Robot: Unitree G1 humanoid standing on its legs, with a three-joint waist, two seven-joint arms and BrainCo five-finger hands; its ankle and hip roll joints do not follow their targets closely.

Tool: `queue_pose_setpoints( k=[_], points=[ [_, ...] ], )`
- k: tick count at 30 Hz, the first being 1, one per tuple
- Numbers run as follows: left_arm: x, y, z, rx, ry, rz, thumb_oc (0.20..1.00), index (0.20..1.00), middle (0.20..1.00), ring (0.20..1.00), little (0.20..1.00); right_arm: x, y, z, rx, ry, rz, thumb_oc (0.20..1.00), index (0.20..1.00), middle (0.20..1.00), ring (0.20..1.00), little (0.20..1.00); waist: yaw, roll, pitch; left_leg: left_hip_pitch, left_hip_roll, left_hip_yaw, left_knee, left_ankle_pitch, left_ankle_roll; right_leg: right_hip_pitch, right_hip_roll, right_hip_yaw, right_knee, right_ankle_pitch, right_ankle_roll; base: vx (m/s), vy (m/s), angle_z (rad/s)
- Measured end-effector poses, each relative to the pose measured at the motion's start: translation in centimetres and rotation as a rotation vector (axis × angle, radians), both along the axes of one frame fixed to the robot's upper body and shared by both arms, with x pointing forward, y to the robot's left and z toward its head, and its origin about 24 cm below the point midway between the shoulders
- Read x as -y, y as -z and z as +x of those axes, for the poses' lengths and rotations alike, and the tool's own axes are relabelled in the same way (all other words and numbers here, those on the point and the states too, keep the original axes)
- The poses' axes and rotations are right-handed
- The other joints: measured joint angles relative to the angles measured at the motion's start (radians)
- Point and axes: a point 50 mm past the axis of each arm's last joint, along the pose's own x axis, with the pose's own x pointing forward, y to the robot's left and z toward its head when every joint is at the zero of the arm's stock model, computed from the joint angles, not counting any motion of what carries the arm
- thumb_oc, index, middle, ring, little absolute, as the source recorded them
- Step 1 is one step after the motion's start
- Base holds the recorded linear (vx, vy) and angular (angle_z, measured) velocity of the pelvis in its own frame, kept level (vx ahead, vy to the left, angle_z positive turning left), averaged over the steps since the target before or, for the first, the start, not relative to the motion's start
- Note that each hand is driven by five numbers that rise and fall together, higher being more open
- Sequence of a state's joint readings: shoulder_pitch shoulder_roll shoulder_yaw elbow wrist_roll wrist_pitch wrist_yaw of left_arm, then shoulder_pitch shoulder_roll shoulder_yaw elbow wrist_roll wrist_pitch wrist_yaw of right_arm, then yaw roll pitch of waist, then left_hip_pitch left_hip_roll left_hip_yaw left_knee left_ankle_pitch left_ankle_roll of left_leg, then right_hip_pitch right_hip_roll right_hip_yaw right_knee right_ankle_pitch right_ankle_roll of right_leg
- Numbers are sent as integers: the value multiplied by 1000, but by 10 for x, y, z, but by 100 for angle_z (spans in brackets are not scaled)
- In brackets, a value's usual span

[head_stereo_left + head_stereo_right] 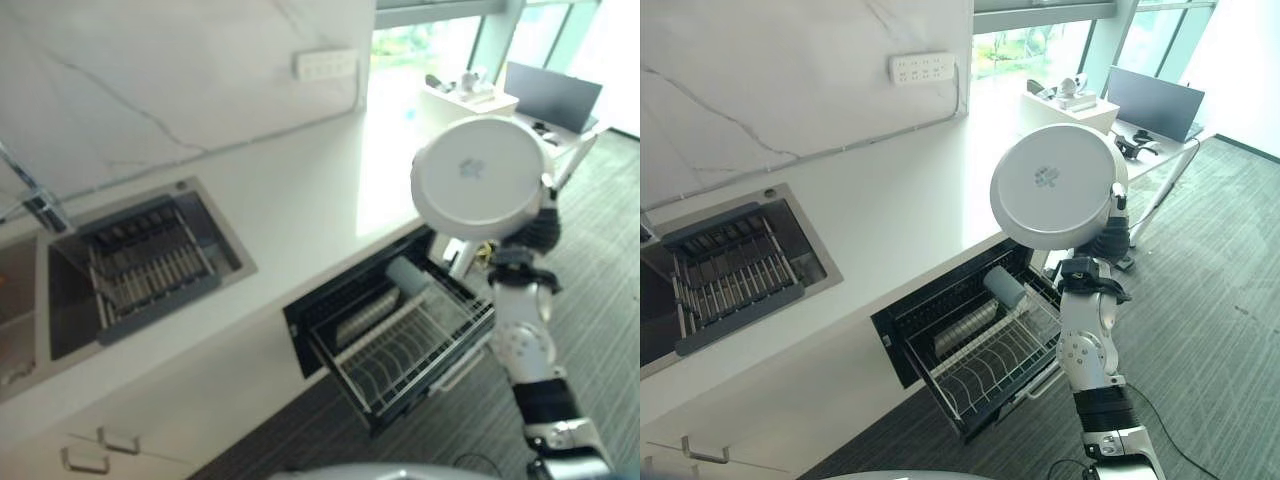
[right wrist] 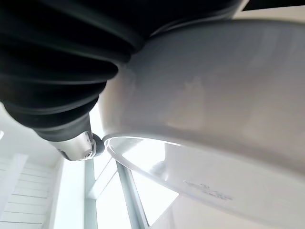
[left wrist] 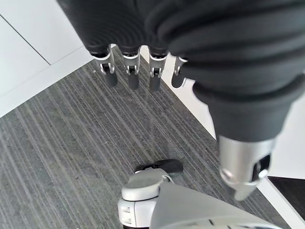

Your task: Place the dishes in the dishwasher.

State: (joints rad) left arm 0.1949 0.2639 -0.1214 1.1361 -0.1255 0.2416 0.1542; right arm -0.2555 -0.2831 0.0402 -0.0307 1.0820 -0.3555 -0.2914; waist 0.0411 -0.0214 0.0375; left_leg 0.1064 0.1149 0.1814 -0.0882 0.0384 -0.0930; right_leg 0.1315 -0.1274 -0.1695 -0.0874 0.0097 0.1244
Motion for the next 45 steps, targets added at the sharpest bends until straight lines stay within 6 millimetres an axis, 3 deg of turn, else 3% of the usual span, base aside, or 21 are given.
queue_pose_setpoints(
  k=[3, 8, 11, 12, 14, 15, 19, 22, 26, 31, 37, 41, 45],
  points=[
    [13, 3, -8, 2, -11, -69, 1000, 1000, 1000, 1000, 1000, 12, 34, -17, -135, 36, 1, 200, 200, 200, 200, 200, 2, 3, -6, -3, 0, 0, 0, 0, 0, -3, 0, 1, 0, 0, 0, -15, -72, -1],
    [10, 1, -2, 38, 28, -81, 1000, 1000, 1000, 1000, 1000, 9, 39, -16, -152, 31, 4, 200, 200, 200, 200, 200, 11, 9, -6, -12, -2, -3, 0, 0, 0, -10, -2, -2, 0, 0, 0, -23, -19, 2],
    [6, 0, 11, 86, 9, -77, 1000, 1000, 1000, 1000, 1000, 12, 40, -9, -164, 45, 3, 200, 200, 200, 200, 200, 24, 28, 13, -61, -1, -16, 23, 7, 3, -47, -2, -9, 21, 0, -2, -110, -62, 10],
    [4, -2, 21, 111, 19, -70, 1000, 1000, 1000, 1000, 1000, 14, 39, -6, -163, 58, 5, 200, 200, 200, 200, 200, 23, 18, 24, -97, 1, -34, 68, 2, 9, -72, -3, -13, 51, -2, -6, -15, -96, 18],
    [7, -3, 47, 152, 45, -64, 1000, 1000, 1000, 1000, 1000, 18, 39, -5, -164, 77, 12, 200, 200, 200, 200, 200, 31, 36, 78, -115, 10, -53, 94, -10, 1, -84, 3, -28, 64, -7, -12, 36, -109, 15],
    [12, -1, 56, 130, 22, -56, 1000, 1000, 1000, 1000, 1000, 11, 49, -3, -205, 63, 30, 200, 200, 200, 200, 200, 26, 39, 90, -114, 14, -54, 98, -12, 0, -87, 5, -27, 77, -18, -19, 81, -107, 1],
    [22, 0, 72, 157, 6, -42, 1000, 1000, 1000, 1000, 1000, -11, 70, -2, -298, 15, 47, 200, 200, 200, 200, 200, 19, 13, 135, -132, 54, -63, 208, -70, -25, -104, 20, -37, 181, -93, -42, 8, -48, -5],
    [22, -1, 79, 169, 52, -38, 1000, 1000, 1000, 1000, 1000, -3, 71, 4, -298, 65, 54, 200, 200, 200, 200, 200, 23, 39, 177, -205, 53, -80, 277, -85, -17, -186, 7, -36, 281, -120, -48, 5, 3, 9],
    [22, 1, 64, 133, 38, -48, 1000, 1000, 1000, 1000, 1000, 1, 83, -1, -343, 82, 58, 200, 200, 200, 200, 200, 18, 88, 212, -186, 41, -82, 279, -88, -12, -171, -2, -35, 302, -121, -39, 67, 11, 0],
    [23, 4, 53, 120, 13, -71, 1000, 1000, 1000, 1000, 1000, 4, 95, -10, -387, 97, 41, 200, 200, 200, 200, 200, 15, 84, 213, -148, 41, -83, 282, -100, -11, -151, -9, -28, 332, -159, -53, 87, 26, 0],
    [28, 5, 51, 124, 8, -100, 1000, 1000, 1000, 1000, 1000, -18, 128, -18, -539, 5, -126, 200, 200, 200, 200, 200, 19, 84, 212, -143, 36, -66, 304, -111, -5, -160, -19, -7, 359, -167, -51, 32, 36, -6],
    [25, 5, 48, 123, 10, -98, 1000, 1000, 1000, 1000, 1000, -7, 143, -24, -636, 1, -176, 200, 200, 200, 200, 200, 22, 82, 212, -149, 37, -67, 332, -125, -2, -152, -21, -7, 359, -166, -51, 25, 26, -2],
    [22, 4, 44, 131, 15, -88, 1000, 1000, 1000, 1000, 1000, 5, 142, -22, -666, 3, -268, 200, 200, 200, 200, 200, 35, 68, 210, -158, 38, -69, 352, -137, 0, -149, -22, -9, 358, -165, -49, 3, 2, 1]
  ],
)
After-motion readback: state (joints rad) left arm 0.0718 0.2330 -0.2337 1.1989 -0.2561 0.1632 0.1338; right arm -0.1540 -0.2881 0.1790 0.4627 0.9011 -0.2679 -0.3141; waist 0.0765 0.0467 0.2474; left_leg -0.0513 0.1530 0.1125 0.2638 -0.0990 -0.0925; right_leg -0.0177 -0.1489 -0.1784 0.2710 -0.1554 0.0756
